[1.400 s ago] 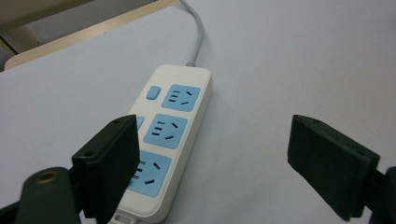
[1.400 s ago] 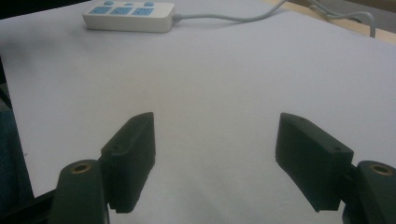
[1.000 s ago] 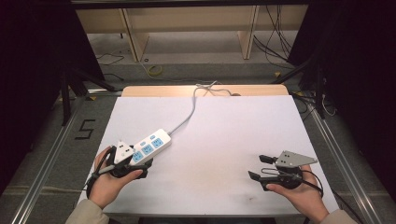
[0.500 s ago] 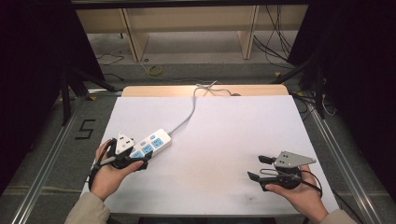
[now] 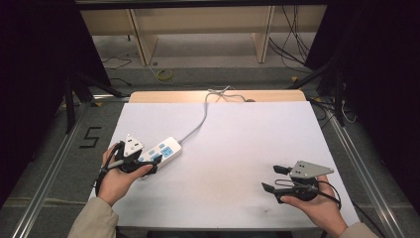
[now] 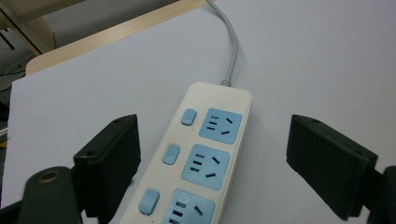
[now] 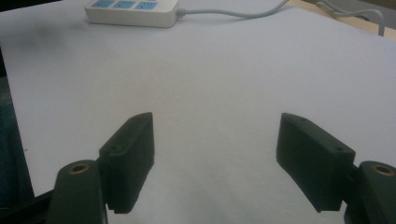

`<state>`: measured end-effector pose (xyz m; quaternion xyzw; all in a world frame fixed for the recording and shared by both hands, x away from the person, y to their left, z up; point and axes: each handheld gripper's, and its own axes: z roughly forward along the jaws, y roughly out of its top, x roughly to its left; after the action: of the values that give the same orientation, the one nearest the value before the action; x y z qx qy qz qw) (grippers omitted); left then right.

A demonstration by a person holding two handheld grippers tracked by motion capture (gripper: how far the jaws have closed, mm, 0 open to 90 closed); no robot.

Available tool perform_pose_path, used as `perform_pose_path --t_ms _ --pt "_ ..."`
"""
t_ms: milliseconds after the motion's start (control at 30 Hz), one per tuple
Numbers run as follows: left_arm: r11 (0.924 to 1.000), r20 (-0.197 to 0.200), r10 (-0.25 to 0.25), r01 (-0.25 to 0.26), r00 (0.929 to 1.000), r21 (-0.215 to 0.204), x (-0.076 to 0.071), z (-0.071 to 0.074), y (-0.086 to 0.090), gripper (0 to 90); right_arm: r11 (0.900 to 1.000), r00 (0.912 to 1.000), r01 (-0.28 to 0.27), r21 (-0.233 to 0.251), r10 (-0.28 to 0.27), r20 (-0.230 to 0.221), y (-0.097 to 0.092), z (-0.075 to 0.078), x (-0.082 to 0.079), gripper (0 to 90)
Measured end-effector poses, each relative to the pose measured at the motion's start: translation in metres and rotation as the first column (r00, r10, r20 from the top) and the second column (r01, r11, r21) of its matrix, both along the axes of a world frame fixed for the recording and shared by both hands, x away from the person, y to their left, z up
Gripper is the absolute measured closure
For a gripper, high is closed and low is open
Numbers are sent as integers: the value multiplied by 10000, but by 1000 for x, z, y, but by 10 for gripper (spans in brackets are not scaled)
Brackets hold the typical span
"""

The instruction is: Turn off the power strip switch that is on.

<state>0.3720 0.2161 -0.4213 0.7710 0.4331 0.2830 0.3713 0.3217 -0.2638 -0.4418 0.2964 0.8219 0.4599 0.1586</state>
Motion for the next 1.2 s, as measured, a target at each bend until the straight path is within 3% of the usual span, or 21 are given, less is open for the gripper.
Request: perform_pose_path --t_ms 600,900,1200 --pt "9991 -169 427 -427 9989 5 17 2 7 201 10000 10000 -16 -2 16 -7 1 0 0 284" --pt "9984 -538 489 -473 9974 302 26 2 6 235 10000 10000 -18 -14 18 -12 2 -1 0 284" --pt "9963 -620 730 -701 9954 489 35 3 6 281 10000 10000 -39 -27 39 -23 2 -1 0 284"
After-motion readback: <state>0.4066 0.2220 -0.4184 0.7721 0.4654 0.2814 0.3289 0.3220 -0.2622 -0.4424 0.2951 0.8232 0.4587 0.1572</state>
